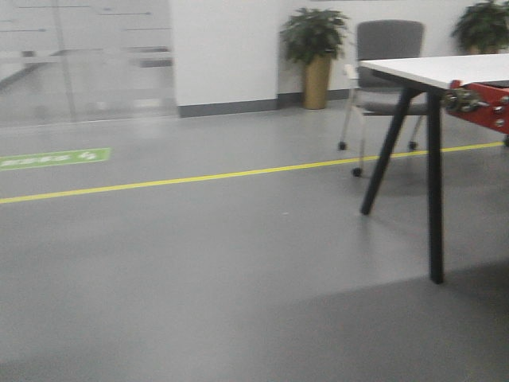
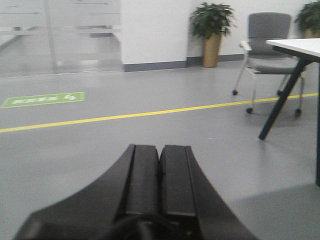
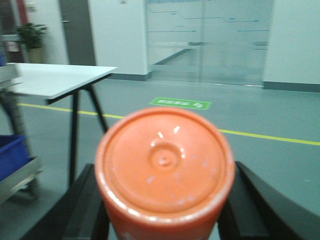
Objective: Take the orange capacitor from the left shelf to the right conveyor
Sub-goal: 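Drive the base across the floor to the silver tray, holding the cylinder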
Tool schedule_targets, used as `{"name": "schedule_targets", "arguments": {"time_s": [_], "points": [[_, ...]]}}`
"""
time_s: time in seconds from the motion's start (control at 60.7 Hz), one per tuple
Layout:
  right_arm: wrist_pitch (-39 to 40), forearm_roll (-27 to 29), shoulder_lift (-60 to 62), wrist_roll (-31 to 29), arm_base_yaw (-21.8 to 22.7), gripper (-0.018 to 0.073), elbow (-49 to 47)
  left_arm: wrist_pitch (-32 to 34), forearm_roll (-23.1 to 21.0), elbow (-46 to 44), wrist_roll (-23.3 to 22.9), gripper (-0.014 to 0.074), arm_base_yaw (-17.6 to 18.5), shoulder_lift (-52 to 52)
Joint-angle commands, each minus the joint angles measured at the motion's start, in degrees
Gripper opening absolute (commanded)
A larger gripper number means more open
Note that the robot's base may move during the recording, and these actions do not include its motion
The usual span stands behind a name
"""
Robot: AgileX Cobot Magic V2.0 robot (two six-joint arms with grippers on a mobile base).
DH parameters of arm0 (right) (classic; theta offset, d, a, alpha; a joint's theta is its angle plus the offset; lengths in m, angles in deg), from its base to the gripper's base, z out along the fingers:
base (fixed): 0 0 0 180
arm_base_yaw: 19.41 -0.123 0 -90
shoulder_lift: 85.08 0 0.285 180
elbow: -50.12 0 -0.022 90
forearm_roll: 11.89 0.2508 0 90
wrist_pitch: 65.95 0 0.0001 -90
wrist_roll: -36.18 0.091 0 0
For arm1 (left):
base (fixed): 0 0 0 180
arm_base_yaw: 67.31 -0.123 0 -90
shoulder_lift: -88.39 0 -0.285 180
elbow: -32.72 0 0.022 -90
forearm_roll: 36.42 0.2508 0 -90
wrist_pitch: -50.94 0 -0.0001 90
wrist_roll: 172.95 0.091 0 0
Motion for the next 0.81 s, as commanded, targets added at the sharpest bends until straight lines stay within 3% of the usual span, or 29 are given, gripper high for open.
{"name": "schedule_targets", "arguments": {"time_s": [0.0, 0.791], "points": [[5.0, -0.8, -0.7, -0.4, 0.0, 0.0046, -1.6, 4.7, 0.0, -0.4, 0.0, -0.0105, 0.3, -0.6], [5.1, -0.8, -0.7, -0.4, 0.0, 0.0046, -1.6, 4.7, 0.0, -0.4, 0.0, -0.0105, 0.3, -0.6]]}}
